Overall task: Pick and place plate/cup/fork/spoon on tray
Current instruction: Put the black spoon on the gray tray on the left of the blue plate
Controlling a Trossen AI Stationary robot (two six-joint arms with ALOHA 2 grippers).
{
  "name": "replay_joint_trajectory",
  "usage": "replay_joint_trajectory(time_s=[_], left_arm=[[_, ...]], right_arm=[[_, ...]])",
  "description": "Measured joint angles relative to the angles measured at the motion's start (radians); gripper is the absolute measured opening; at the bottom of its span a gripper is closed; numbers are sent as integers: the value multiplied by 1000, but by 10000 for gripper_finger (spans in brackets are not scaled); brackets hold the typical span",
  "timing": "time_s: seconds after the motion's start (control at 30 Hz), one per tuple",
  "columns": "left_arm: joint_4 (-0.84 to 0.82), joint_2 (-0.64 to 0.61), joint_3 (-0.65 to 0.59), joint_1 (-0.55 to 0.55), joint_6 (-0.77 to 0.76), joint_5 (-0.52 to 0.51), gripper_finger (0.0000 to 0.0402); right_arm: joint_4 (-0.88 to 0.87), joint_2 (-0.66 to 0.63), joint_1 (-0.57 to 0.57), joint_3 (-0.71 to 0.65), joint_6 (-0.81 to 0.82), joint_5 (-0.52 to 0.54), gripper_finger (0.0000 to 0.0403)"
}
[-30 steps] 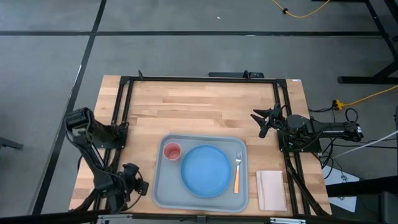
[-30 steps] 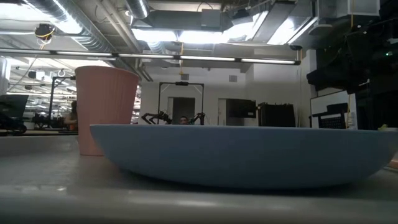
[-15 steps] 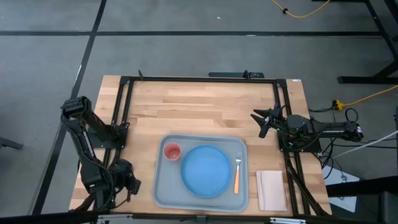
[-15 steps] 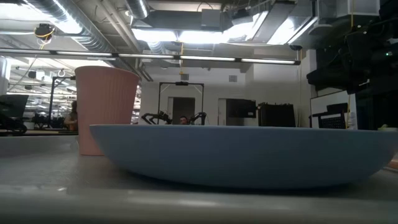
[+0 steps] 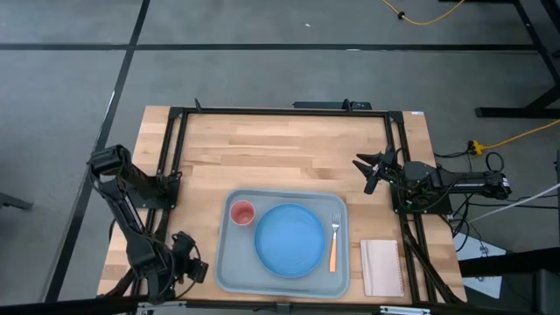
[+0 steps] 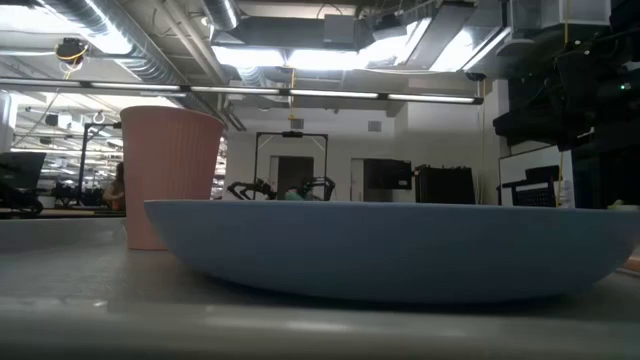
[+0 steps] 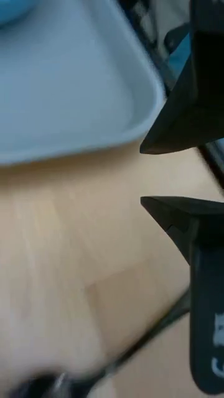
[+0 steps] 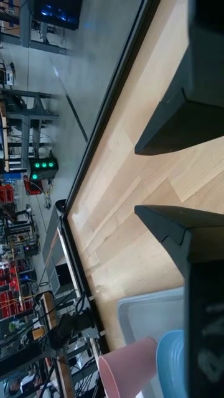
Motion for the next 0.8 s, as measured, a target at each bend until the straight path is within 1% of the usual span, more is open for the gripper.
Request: replay_joint_trajectory(time_s=[0.07,0.27,0.37,0.43,0.5,0.6,0.73,0.8], left_arm=[[-17,-1,3,-7,-1,-28,120],[-82,0,2,-33,-5,-46,144],[-141,0,2,-70,-11,-4,154],[-140,0,2,-86,-11,-3,156],[-133,0,2,-96,-11,-24,155],[-116,0,2,-90,-9,-29,156],[-90,0,2,-59,43,-93,157],[-82,0,2,-47,59,-153,157]], right_arm=[[0,0,0,0,0,0,145],[0,0,0,0,1,0,145],[0,0,0,0,1,0,145],[0,0,0,0,5,0,145],[0,0,0,0,6,-1,145],[0,0,0,0,5,-1,145],[0,0,0,0,5,-1,145],[0,0,0,0,5,-1,145]])
